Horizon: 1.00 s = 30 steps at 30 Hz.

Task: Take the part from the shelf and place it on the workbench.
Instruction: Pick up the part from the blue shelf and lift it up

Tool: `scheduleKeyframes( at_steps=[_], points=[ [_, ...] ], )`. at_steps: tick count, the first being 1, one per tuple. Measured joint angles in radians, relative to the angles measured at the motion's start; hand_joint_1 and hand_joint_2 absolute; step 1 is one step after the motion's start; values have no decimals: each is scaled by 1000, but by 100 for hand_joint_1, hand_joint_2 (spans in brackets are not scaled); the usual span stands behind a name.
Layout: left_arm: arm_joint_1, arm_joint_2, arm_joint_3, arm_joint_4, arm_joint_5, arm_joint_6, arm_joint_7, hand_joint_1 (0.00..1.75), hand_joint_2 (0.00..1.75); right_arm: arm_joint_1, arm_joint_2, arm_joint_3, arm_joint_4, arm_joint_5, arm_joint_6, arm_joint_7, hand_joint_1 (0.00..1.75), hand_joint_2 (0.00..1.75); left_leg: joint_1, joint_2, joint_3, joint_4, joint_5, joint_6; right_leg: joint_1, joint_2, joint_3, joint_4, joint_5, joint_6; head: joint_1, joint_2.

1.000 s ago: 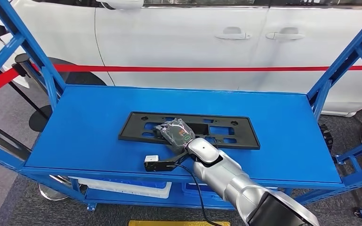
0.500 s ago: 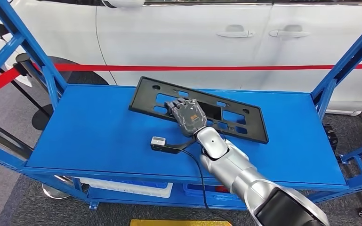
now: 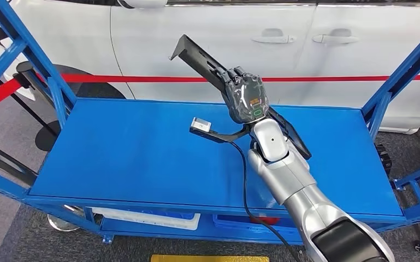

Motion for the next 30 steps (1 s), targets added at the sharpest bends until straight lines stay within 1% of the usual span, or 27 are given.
scheduleKeyframes(
  at_steps=[1,2,3,4,5,6,7,8,9,10,11,12,13,15,16,17,18,19,21,22,23,24,25,26,27,28,30],
  points=[
    [1,0,0,0,0,0,0,0,0,2,-2,-13,-19,-1,0,-3,175,175,2,0,2,-5,3,6,-1,0,1,2,-3,5,0,0],
    [1,-1,0,0,0,0,0,0,0,3,-3,-23,-36,-1,0,-5,175,175,4,1,6,-11,6,12,-1,-1,-4,16,-15,10,1,0],
    [0,-1,1,0,0,0,-1,0,0,3,-5,-30,-49,-1,-1,-5,175,175,6,1,9,-17,9,18,-1,-2,-19,50,-37,14,2,0],
    [0,-2,1,0,0,0,-1,0,0,4,-7,-37,-59,-1,-1,-5,175,175,7,1,11,-19,10,21,-3,-2,-44,105,-67,16,3,0],
    [-1,-2,1,0,0,0,-1,0,0,7,-9,-42,-67,-1,-1,-5,175,175,6,1,11,-19,10,24,-3,-3,-77,173,-98,18,3,0],
    [-1,-3,1,0,0,0,-1,0,0,11,-11,-46,-74,-2,-1,-6,175,175,5,1,11,-18,10,25,-3,-2,-108,234,-120,20,3,0],
    [0,-3,1,0,0,0,-1,0,0,18,-13,-50,-80,-2,-1,-9,175,175,5,0,11,-17,9,25,-4,-3,-128,270,-125,21,4,0],
    [0,-4,1,0,0,0,-1,0,0,24,-15,-54,-88,-3,-1,-14,175,175,5,0,11,-15,8,25,-4,-3,-130,269,-110,21,4,0],
    [0,-4,1,0,0,0,-1,0,0,28,-16,-59,-99,-5,-1,-19,175,175,5,-1,11,-12,6,24,-5,-3,-113,229,-79,19,4,0],
    [0,-5,1,0,0,0,-1,0,0,30,-16,-66,-114,-6,-1,-25,175,175,5,-2,11,-8,3,21,-5,-3,-83,162,-41,16,4,0],
    [0,-6,1,0,-1,0,-1,0,0,29,-16,-73,-128,-8,-1,-32,175,175,3,-2,9,-3,-1,17,-4,-3,-52,95,-14,13,4,0],
    [-1,-7,1,0,-2,0,-1,0,0,26,-15,-78,-142,-8,-1,-36,175,175,1,-2,8,1,-4,13,-3,-3,-28,45,3,9,3,0],
    [-2,-8,1,0,-3,0,-1,0,0,24,-14,-84,-154,-9,-1,-39,175,175,-1,-2,7,4,-6,9,-1,-2,-16,18,7,6,3,0],
    [-2,-8,1,0,-5,0,-1,0,0,21,-13,-93,-169,-7,-1,-37,175,175,-1,-2,6,3,-6,-1,2,-1,-15,11,5,-3,2,0],
    [-2,-8,1,0,-7,-1,-1,0,0,21,-13,-97,-176,-5,-1,-35,175,175,0,-2,6,3,-10,-6,1,-2,-13,8,7,-9,2,0],
    [-2,-9,1,0,-9,-1,-1,0,0,22,-12,-101,-183,-3,-1,-31,175,175,1,-1,2,14,-21,-12,-1,-3,-12,5,9,-14,2,0],
    [-2,-9,1,0,-11,-1,0,0,0,22,-12,-104,-192,-1,-1,-28,175,175,2,0,-10,42,-41,-17,-4,-4,-11,2,11,-20,1,0],
    [-2,-9,1,0,-13,-1,0,0,0,24,-12,-106,-201,-2,-1,-25,175,175,4,1,-31,90,-70,-23,-5,-5,-10,0,11,-24,0,0],
    [-1,-9,1,0,-16,-1,1,0,0,34,-12,-112,-217,-10,-1,-27,175,175,8,2,-90,219,-126,-31,-4,-6,-10,0,10,-29,-1,0],
    [0,-9,1,0,-16,0,1,0,0,43,-12,-117,-227,-17,-1,-32,175,175,8,2,-110,262,-137,-33,-3,-6,-10,0,10,-29,0,0],
    [0,-9,1,0,-17,0,1,0,0,52,-12,-122,-237,-27,-1,-40,175,175,8,2,-116,273,-130,-33,-2,-6,-9,1,9,-30,0,0],
    [1,-9,1,0,-18,-1,1,0,0,61,-11,-128,-249,-39,-1,-51,175,175,8,2,-102,242,-105,-30,-1,-6,-8,1,9,-30,0,0],
    [1,-9,1,0,-19,-1,1,0,0,68,-10,-135,-263,-54,-1,-63,175,175,7,2,-73,181,-69,-25,0,-5,-7,1,9,-30,0,0],
    [1,-8,1,0,-21,-1,1,0,0,75,-8,-143,-278,-71,-1,-77,175,175,5,2,-39,110,-39,-18,1,-4,-6,1,8,-28,0,0],
    [0,-8,1,0,-22,-1,1,0,0,80,-5,-153,-294,-92,-1,-94,175,175,2,2,-9,49,-18,-11,3,-4,-6,1,8,-26,0,0],
    [0,-8,1,0,-24,-1,2,0,0,86,-1,-165,-310,-115,-1,-112,175,175,-1,1,9,12,-9,-5,3,-4,-6,1,8,-22,0,0],
    [0,-8,1,0,-24,0,6,0,0,100,6,-187,-339,-162,-1,-148,175,175,-6,0,17,-8,-9,2,2,-4,-7,-1,10,-12,0,0]
  ],
)
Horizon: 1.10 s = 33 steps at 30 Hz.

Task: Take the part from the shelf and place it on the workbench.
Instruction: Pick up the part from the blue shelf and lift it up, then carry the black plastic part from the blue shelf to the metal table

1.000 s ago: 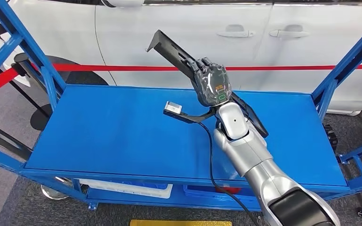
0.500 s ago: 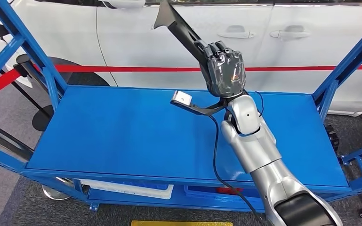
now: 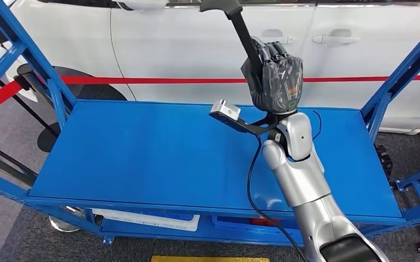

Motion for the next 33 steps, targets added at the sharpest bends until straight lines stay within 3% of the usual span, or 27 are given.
scheduleKeyframes(
  at_steps=[3,6,7,8,9,11,13,16,18,21,23,24,25,26,28,30,33],
  points=[
    [1,-3,0,0,0,0,2,0,0,14,11,-27,-32,-83,0,-42,175,175,8,2,10,-20,12,15,-1,0,-11,26,-22,16,1,0],
    [-1,-6,0,0,-2,0,1,0,0,23,14,-43,-45,-210,0,-77,175,175,10,3,14,-28,17,22,-5,0,-90,198,-109,27,3,0],
    [0,-7,0,0,-2,-1,1,0,0,29,14,-45,-46,-239,0,-82,175,175,10,3,14,-26,16,22,-7,0,-115,250,-126,31,4,0],
    [0,-8,0,0,-2,-1,1,0,0,36,14,-45,-49,-256,0,-85,175,175,11,3,14,-25,15,21,-10,-1,-126,270,-123,34,3,0],
    [0,-10,0,0,-3,-1,1,0,0,42,14,-46,-52,-263,0,-86,175,175,11,2,14,-22,13,19,-14,-1,-117,251,-102,36,4,0],
    [0,-12,0,0,-3,-1,0,0,0,45,15,-47,-59,-269,0,-88,175,175,13,1,13,-12,7,11,-21,-3,-57,129,-40,40,4,0],
    [-1,-14,0,0,-3,-1,-1,0,0,46,18,-47,-65,-271,0,-88,175,175,11,0,7,2,-3,-1,-21,-1,-11,33,-10,34,3,0],
    [-1,-14,0,0,-3,-1,-1,0,0,49,21,-49,-69,-288,3,-89,175,175,9,0,3,7,-8,-16,-17,2,-8,20,-12,13,2,0],
    [-1,-14,0,0,-4,-3,-2,0,0,50,23,-49,-76,-338,16,-95,175,175,12,1,-7,32,-29,-25,-18,1,-7,17,-11,1,2,0],
    [-1,-14,-1,0,-11,-6,-5,0,0,59,26,-49,-98,-436,55,-110,175,175,14,2,-81,197,-115,-34,-16,-1,-5,16,-11,-10,2,0],
    [1,-14,-3,0,-17,-6,-8,0,87,72,26,-49,-119,-504,92,-120,175,175,14,2,-125,287,-137,-34,-11,-1,-4,16,-13,-13,2,0],
    [1,-14,-4,0,-20,-5,-9,0,131,78,26,-49,-131,-535,111,-126,175,175,14,2,-123,280,-120,-31,-9,0,-2,17,-14,-14,2,0],
    [1,-14,-6,0,-22,-3,-11,0,175,82,26,-49,-141,-569,131,-133,175,175,13,2,-102,235,-88,-26,-7,1,0,17,-15,-15,2,0],
    [0,-14,-7,0,-23,-1,-13,0,175,86,26,-50,-151,-605,154,-142,175,175,11,2,-71,165,-52,-18,-5,2,3,17,-16,-15,2,0],
    [-2,-14,-9,0,-21,5,-20,0,175,93,26,-54,-170,-698,217,-168,175,175,5,2,-16,49,-10,-4,-2,4,4,17,-16,-11,2,0],
    [-4,-15,-10,0,-13,8,-29,0,175,104,26,-61,-189,-796,292,-198,175,175,-1,1,-1,15,-9,2,-2,3,3,14,-14,-2,2,0],
    [-4,-19,-10,0,1,13,-43,0,175,123,28,-70,-218,-918,395,-233,175,175,4,1,9,-8,3,13,-4,2,3,19,-23,14,3,0]
  ],
)
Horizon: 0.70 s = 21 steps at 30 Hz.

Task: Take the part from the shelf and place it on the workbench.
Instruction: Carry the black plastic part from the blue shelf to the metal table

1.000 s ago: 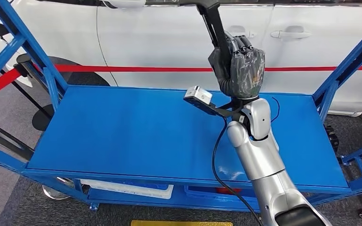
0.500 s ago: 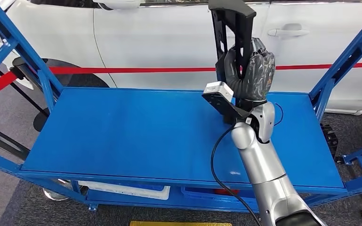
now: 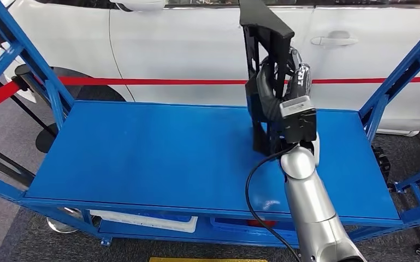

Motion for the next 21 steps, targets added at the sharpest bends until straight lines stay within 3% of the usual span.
scheduleKeyframes(
  at_steps=[2,4,5,6,7,9,11,14,16,19,20,21],
  points=[
    [-1,-2,0,0,5,4,-6,0,175,13,0,-6,-20,-59,45,-15,175,175,4,2,5,-12,8,6,-2,-1,-33,75,-49,8,0,0],
    [-2,-3,0,0,7,6,-9,0,175,29,0,-11,-35,-79,59,-23,175,175,4,2,4,-12,8,9,-4,-1,-91,198,-107,14,1,0],
    [-1,-4,0,0,7,5,-10,0,175,37,0,-14,-41,-81,60,-24,175,175,4,1,4,-11,7,9,-7,-1,-110,238,-116,17,1,0],
    [0,-4,0,0,8,5,-11,0,175,43,0,-15,-45,-80,59,-27,175,175,5,1,4,-9,6,8,-10,-2,-113,242,-106,20,1,0],
    [0,-5,0,0,8,4,-13,0,175,47,1,-16,-49,-79,58,-28,175,175,6,0,4,-6,4,5,-13,-2,-96,208,-78,22,1,0],
    [-1,-6,0,0,10,2,-16,0,175,49,1,-16,-54,-77,57,-30,175,175,7,-1,2,6,-4,-3,-18,-4,-34,84,-19,24,1,0],
    [-1,-7,0,0,11,2,-17,0,175,49,3,-17,-60,-76,57,-31,175,175,4,-2,-3,19,-12,-15,-17,-3,0,11,2,16,0,0],
    [-2,-7,0,0,13,2,-18,0,175,50,5,-20,-64,-79,59,-32,175,175,4,-2,-5,22,-15,-30,-14,-1,0,3,2,-5,-1,0],
    [-2,-7,0,0,16,2,-18,0,175,50,7,-21,-65,-86,65,-34,175,175,7,-1,-19,57,-42,-39,-16,-2,1,-2,5,-16,-2,0],
    [-1,-7,0,0,18,2,-18,0,175,50,10,-22,-64,-99,73,-39,175,175,10,0,-98,234,-130,-48,-14,-4,1,-3,6,-24,-3,0],
    [-1,-7,1,0,18,2,-17,0,175,51,10,-23,-64,-103,73,-41,175,175,11,0,-121,283,-145,-49,-12,-5,1,-3,6,-25,-3,0],
    [-1,-7,1,0,18,2,-17,0,175,51,10,-23,-64,-106,74,-44,175,175,11,0,-129,300,-141,-48,-11,-5,1,-2,6,-25,-3,0]
  ],
)
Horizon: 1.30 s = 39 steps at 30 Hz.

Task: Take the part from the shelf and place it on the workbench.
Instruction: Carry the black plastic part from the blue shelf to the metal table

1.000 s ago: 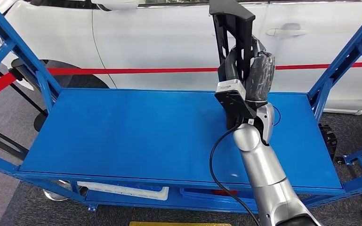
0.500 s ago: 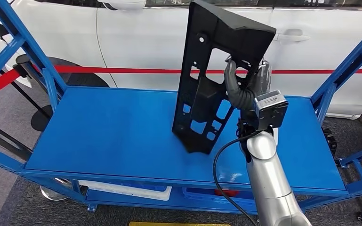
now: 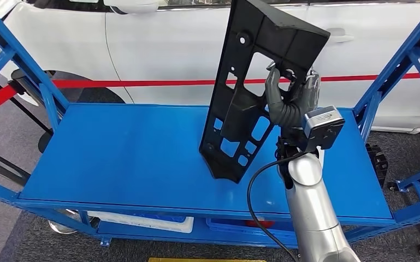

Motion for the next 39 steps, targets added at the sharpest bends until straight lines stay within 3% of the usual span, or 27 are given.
scheduleKeyframes(
  at_steps=[1,4,6,9,11,13,14,15,16,19,21,25,26,28,30,31,32,34,35,36,39],
  points=[
    [0,0,0,0,0,0,1,0,175,0,0,0,0,-3,0,-3,175,175,0,0,12,-25,23,3,1,0,1,0,0,0,0,0],
    [-1,0,0,0,-6,3,4,0,175,-1,0,0,-2,-5,0,-8,175,175,-4,0,106,-219,111,21,4,2,3,1,0,3,0,0],
    [-1,0,0,0,-10,5,6,0,175,-2,0,-1,-3,-5,1,-8,175,175,-10,-1,130,-276,120,30,5,2,0,-1,4,12,1,0],
    [1,-1,0,0,-10,3,6,0,175,-3,0,-3,-3,-6,0,-8,175,175,-7,-1,135,-293,131,43,5,1,-1,-4,4,30,1,0],
    [0,-2,0,0,-7,-6,3,0,175,-4,0,-6,-3,-9,0,-9,175,175,-2,1,139,-307,142,53,5,1,-25,50,-34,37,2,0],
    [0,-3,0,0,-4,-13,1,0,175,-2,0,-10,-2,-15,0,-10,175,175,-5,2,138,-309,144,57,5,1,-82,174,-97,41,3,0],
    [1,-3,0,0,-3,-13,1,0,175,1,0,-11,-2,-18,0,-10,175,175,-6,2,137,-308,144,57,4,1,-109,228,-115,43,3,0],
    [1,-3,0,0,-3,-14,2,0,175,3,0,-12,-2,-19,0,-10,175,175,-6,1,136,-307,144,57,4,1,-122,253,-115,44,3,0],
    [1,-3,0,0,-2,-14,2,0,175,4,0,-13,-2,-20,0,-10,175,175,-6,1,136,-305,143,56,4,0,-116,241,-96,44,3,0],
    [0,-4,0,0,-1,-14,2,0,175,2,0,-15,-2,-21,0,-10,175,175,-9,-1,132,-290,133,48,4,0,-30,65,-10,39,3,0],
    [0,-4,0,0,-1,-14,3,0,175,0,1,-15,-3,-25,2,-10,175,175,-13,-2,127,-281,127,40,5,1,-3,4,1,30,2,0],
    [-1,-4,0,0,-1,-14,10,0,175,-2,2,-18,-6,-64,36,-4,175,175,-11,-1,118,-258,107,19,4,1,-1,-3,3,8,1,0],
    [-1,-4,0,0,-1,-14,13,0,175,-3,3,-18,-8,-83,54,0,175,175,-10,-1,102,-222,84,13,2,1,0,-5,4,3,1,0],
    [-1,-4,0,0,-1,-11,18,0,175,-3,5,-20,-11,-123,91,7,175,175,-7,0,45,-95,19,4,2,-1,0,-5,4,-2,1,0],
    [0,-4,0,0,-1,-9,22,0,175,-2,6,-24,-11,-151,116,12,175,175,-5,0,-2,4,-10,1,3,-1,0,-5,3,-3,1,0],
    [-1,-4,0,0,-1,-7,23,0,175,-2,6,-25,-11,-159,122,13,175,175,-4,0,-2,1,4,1,3,-1,1,-5,3,-3,1,0],
    [-1,-4,0,0,-1,-6,24,0,175,-2,6,-26,-11,-165,128,14,175,175,-4,0,18,-41,36,4,4,0,3,-5,3,-3,1,0],
    [-1,-4,0,0,-1,-1,25,0,175,-2,7,-28,-11,-185,151,20,175,175,-5,0,85,-183,104,13,5,2,5,-4,2,0,1,0],
    [-2,-4,0,0,-1,2,26,0,175,-3,8,-31,-11,-200,168,25,175,175,-7,0,111,-238,121,18,6,3,4,-4,2,4,1,0],
    [-2,-4,0,0,-1,4,27,0,175,-3,8,-35,-11,-216,187,29,175,175,-9,-1,124,-269,127,22,7,3,3,-4,3,8,1,0],
    [-2,-4,0,0,0,7,28,0,175,-4,9,-47,-9,-249,223,36,175,175,-10,-2,127,-288,131,38,7,3,1,-9,6,26,2,0]
  ],
)
